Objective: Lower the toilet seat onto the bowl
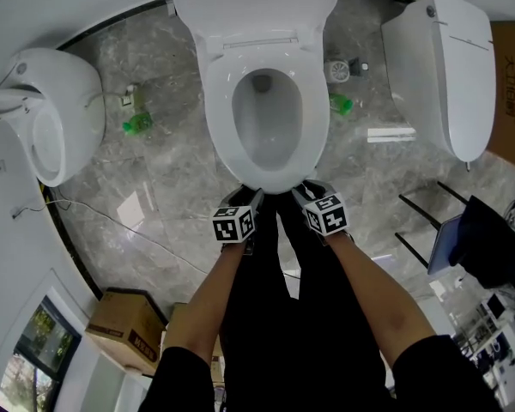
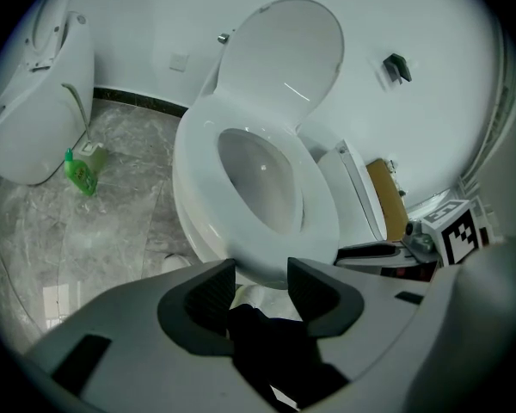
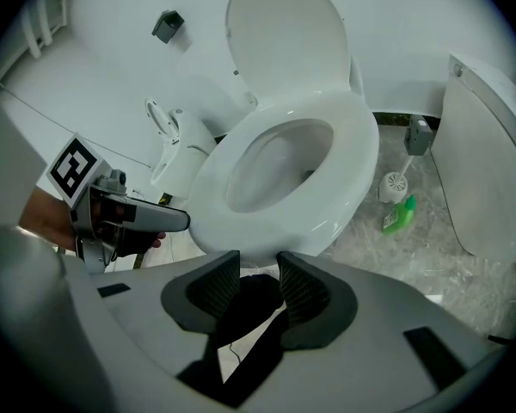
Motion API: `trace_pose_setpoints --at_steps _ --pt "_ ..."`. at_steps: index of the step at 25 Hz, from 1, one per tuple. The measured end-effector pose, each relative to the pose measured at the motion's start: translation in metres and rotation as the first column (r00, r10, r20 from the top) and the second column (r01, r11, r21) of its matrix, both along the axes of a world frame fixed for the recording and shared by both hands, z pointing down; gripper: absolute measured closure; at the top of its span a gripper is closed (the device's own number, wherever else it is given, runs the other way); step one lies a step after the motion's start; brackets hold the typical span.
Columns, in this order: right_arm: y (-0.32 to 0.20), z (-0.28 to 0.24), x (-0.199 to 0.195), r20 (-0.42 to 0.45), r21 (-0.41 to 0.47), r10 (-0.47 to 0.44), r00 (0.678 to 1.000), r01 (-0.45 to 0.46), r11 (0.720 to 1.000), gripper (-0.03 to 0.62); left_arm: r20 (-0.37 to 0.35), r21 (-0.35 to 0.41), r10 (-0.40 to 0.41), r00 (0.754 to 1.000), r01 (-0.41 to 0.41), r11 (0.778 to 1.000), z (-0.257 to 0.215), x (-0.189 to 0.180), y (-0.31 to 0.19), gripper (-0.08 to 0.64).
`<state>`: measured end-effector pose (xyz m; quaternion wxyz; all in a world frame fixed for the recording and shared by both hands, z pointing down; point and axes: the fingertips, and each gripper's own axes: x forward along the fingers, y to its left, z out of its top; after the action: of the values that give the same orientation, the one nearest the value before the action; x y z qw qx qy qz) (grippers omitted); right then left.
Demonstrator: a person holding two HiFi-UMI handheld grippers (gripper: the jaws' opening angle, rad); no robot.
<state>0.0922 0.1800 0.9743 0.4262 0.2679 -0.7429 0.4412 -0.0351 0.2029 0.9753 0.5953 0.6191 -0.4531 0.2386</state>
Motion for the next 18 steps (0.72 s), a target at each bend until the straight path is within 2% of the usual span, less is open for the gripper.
trace_pose_setpoints --at_steps 7,12,18 --pt "0.003 0.019 0.002 -0.008 -0.008 -0.027 1.0 0.027 1.0 0.434 0.031 -0.007 0.01 0.999 -0.009 1.0 0.02 0.003 0.004 0.359" --pt "0.006 0.034 0.004 -0.026 -0.032 -0.046 0.999 0.046 0.998 0.442 0.035 -0.037 -0.019 0.999 0.02 0.999 0.033 0.004 0.006 0.357" --pt "0.006 0.05 0.002 -0.071 -0.067 -0.033 0.997 0.028 0.997 0.443 0.014 -0.043 0.047 0.999 -0.047 0.998 0.047 0.002 0.007 0.356"
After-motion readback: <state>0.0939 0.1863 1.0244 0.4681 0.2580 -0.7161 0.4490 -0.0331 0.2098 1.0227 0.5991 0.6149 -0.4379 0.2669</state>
